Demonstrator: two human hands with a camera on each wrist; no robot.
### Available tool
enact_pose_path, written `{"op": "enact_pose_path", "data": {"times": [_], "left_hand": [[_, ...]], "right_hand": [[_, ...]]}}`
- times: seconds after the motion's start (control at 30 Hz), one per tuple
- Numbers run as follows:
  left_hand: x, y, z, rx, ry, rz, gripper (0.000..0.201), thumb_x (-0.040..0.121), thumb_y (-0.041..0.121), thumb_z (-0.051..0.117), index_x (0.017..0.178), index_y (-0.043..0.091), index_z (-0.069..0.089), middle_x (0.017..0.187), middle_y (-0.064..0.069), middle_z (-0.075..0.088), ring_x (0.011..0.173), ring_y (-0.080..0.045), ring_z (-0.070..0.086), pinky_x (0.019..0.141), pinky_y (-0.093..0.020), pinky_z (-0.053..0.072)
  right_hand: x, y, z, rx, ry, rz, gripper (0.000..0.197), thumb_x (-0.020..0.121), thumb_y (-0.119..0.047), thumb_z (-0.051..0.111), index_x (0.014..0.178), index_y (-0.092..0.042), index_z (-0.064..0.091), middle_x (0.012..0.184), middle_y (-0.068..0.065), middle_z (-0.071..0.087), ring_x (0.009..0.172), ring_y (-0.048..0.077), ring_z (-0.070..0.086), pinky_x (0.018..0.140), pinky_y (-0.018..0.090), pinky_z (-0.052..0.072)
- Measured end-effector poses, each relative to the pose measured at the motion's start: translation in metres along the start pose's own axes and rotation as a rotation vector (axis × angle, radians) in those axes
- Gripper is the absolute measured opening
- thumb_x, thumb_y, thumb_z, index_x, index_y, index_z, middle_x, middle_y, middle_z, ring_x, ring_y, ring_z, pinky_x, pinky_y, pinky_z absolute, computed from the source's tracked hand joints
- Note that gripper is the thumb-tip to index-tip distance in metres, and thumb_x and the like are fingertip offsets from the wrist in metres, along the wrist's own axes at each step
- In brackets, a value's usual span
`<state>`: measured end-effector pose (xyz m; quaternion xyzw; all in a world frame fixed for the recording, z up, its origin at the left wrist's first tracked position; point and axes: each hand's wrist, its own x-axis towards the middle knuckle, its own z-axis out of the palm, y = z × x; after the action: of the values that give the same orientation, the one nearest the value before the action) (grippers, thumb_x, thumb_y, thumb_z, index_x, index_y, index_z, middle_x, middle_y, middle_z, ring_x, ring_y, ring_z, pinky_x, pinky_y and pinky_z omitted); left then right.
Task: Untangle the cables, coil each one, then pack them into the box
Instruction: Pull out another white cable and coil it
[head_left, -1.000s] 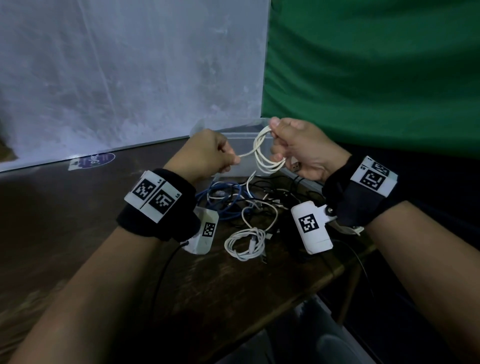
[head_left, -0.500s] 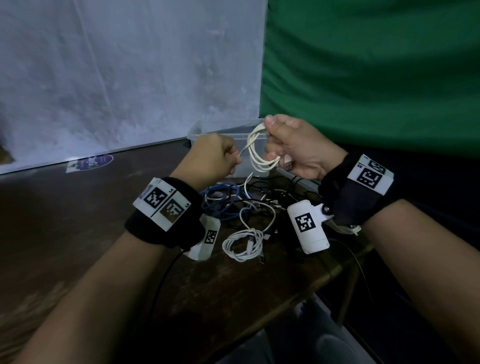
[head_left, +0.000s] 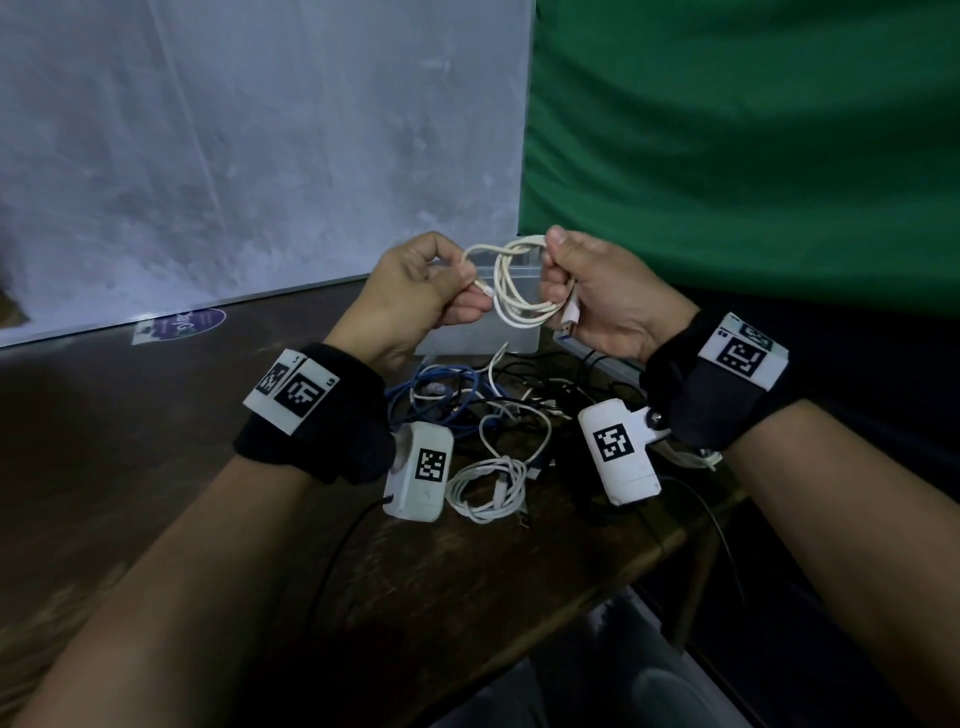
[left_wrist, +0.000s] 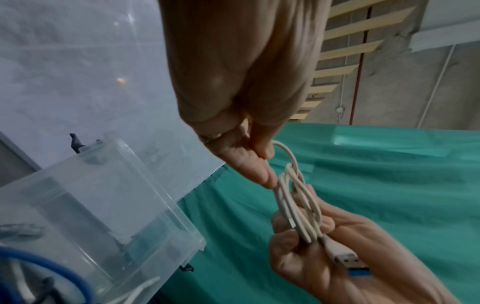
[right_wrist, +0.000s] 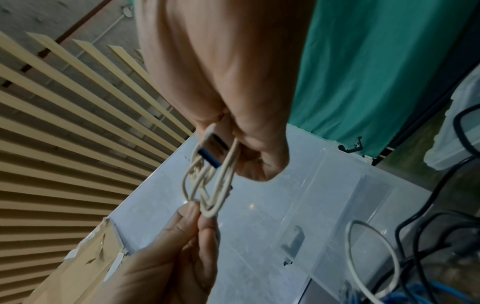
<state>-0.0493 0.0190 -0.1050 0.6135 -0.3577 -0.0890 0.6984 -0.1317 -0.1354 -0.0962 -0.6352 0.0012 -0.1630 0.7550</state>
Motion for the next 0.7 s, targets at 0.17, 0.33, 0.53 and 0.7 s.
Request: {"op": "enact_pose_path", "data": {"times": [0.17,0.33,0.53,0.7], "left_hand": [[-0.002,0.001,-0.001,-0.049,-0.054,-0.011,0.019,0.095,0.0,0.047,0.079,0.011,0.049,0.054,-0.001,0.066,0.052,-0.005,0.065,0.055,-0.015,0.054],[-0.003,0.001,0.002,-0.19,-0.076,-0.045,0.017,0.095,0.001,0.047,0.081,0.011,0.049,0.056,-0.002,0.066,0.054,-0.006,0.065,0.055,-0.014,0.054],[-0.003,-0.002,0.005,-0.283,-0.076,-0.096,0.02,0.096,0.001,0.044,0.079,0.012,0.047,0.055,-0.001,0.065,0.053,-0.005,0.064,0.054,-0.015,0.054],[-0.003,-0.003,0.005,-0.314,-0.108,-0.127,0.02,0.096,0.002,0.043,0.079,0.012,0.047,0.056,0.0,0.065,0.053,-0.004,0.063,0.055,-0.015,0.054]], "right_hand": [[0.002,0.003,0.001,-0.006,0.024,0.021,0.03,0.102,-0.03,0.037,0.076,-0.016,0.041,0.059,-0.003,0.033,0.045,0.007,0.035,0.04,0.021,0.039],[0.003,0.004,0.007,-0.04,0.056,0.013,0.03,0.103,-0.031,0.034,0.077,-0.016,0.04,0.057,-0.004,0.035,0.039,0.007,0.039,0.039,0.018,0.036],[0.0,0.01,0.012,-0.13,0.066,-0.058,0.025,0.104,-0.027,0.032,0.101,-0.008,0.048,0.048,-0.006,0.056,0.035,0.005,0.048,0.034,0.015,0.035],[0.003,0.013,0.01,-0.196,0.1,-0.128,0.025,0.104,-0.027,0.033,0.102,-0.006,0.046,0.064,0.006,0.048,0.038,0.007,0.04,0.034,0.016,0.031]]}}
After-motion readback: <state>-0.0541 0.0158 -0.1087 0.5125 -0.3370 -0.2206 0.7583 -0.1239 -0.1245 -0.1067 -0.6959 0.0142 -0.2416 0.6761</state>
